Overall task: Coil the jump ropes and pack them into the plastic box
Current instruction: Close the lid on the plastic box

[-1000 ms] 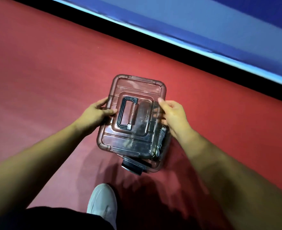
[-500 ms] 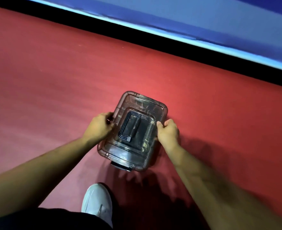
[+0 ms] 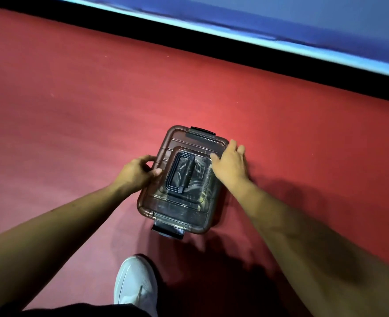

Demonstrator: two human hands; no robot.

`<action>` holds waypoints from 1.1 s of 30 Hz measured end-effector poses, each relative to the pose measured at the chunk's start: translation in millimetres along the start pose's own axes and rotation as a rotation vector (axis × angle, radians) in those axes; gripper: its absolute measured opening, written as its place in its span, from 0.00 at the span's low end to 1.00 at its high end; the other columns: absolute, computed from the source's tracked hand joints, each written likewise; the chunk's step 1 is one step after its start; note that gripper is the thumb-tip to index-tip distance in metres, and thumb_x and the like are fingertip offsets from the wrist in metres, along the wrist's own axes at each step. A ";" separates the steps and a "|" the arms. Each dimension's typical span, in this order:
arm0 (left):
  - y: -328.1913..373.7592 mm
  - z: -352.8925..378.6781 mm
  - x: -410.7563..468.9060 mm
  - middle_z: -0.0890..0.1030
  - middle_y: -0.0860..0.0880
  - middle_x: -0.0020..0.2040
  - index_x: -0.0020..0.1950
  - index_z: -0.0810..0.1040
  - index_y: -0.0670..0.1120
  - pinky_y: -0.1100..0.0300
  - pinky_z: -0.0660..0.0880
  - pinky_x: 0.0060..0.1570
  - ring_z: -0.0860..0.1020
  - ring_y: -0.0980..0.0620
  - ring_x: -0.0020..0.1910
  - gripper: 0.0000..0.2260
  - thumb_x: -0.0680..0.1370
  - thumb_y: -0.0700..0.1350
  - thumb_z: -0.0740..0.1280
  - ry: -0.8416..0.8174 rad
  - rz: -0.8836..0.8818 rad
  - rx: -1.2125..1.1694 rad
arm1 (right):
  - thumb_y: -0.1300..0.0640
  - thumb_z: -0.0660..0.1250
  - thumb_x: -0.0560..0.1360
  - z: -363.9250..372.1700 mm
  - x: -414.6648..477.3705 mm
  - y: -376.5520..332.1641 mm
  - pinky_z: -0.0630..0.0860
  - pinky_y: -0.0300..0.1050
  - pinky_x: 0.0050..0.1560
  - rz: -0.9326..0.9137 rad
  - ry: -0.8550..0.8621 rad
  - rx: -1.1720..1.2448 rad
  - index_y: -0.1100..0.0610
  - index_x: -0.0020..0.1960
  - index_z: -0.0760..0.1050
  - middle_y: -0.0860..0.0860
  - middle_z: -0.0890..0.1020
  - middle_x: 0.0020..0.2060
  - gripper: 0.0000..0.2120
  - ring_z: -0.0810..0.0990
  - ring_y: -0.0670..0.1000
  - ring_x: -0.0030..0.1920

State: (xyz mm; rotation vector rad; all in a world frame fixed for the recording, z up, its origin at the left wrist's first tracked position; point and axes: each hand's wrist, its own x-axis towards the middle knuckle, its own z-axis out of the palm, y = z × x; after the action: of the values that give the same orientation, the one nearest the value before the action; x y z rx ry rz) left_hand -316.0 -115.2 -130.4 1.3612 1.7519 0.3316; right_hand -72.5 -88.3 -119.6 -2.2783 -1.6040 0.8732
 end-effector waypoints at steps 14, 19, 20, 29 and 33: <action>22.1 -2.3 6.1 0.82 0.43 0.36 0.40 0.78 0.43 0.54 0.82 0.37 0.81 0.45 0.33 0.12 0.79 0.49 0.69 -0.047 -0.220 0.175 | 0.44 0.75 0.69 11.8 77.8 -24.7 0.67 0.50 0.63 -0.327 -0.036 -0.138 0.55 0.63 0.78 0.53 0.71 0.56 0.26 0.69 0.56 0.61; 20.3 -1.0 2.5 0.84 0.42 0.38 0.41 0.79 0.43 0.49 0.83 0.40 0.84 0.43 0.36 0.13 0.79 0.51 0.69 -0.023 -0.245 0.140 | 0.47 0.70 0.73 15.4 51.7 -31.9 0.66 0.50 0.65 -0.455 0.084 -0.295 0.58 0.61 0.77 0.51 0.72 0.55 0.21 0.70 0.53 0.58; 20.8 -1.8 2.1 0.84 0.42 0.38 0.42 0.79 0.42 0.49 0.83 0.40 0.84 0.43 0.36 0.13 0.79 0.51 0.69 -0.026 -0.253 0.122 | 0.45 0.69 0.74 16.9 36.5 -35.2 0.67 0.51 0.66 -0.493 0.082 -0.297 0.57 0.63 0.75 0.51 0.71 0.57 0.23 0.70 0.53 0.60; 16.4 11.7 -16.1 0.85 0.39 0.41 0.45 0.81 0.38 0.46 0.83 0.44 0.85 0.40 0.40 0.16 0.78 0.52 0.69 0.001 -0.280 0.003 | 0.27 0.65 0.64 64.0 -121.3 50.0 0.56 0.60 0.74 -0.863 -0.077 -0.472 0.61 0.74 0.62 0.57 0.68 0.70 0.51 0.63 0.57 0.74; 11.4 20.7 -35.2 0.78 0.43 0.49 0.64 0.69 0.39 0.51 0.73 0.45 0.77 0.43 0.46 0.23 0.78 0.53 0.70 0.154 -0.203 0.026 | 0.36 0.73 0.62 62.6 -135.1 81.8 0.52 0.60 0.75 -0.892 -0.084 -0.683 0.62 0.76 0.57 0.62 0.62 0.75 0.53 0.59 0.61 0.75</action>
State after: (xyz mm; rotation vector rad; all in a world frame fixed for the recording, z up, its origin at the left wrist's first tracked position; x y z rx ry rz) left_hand -291.9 -148.2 -118.7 1.1890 2.0103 0.3084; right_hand -75.8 -252.2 -164.3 -1.4607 -2.8952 0.1906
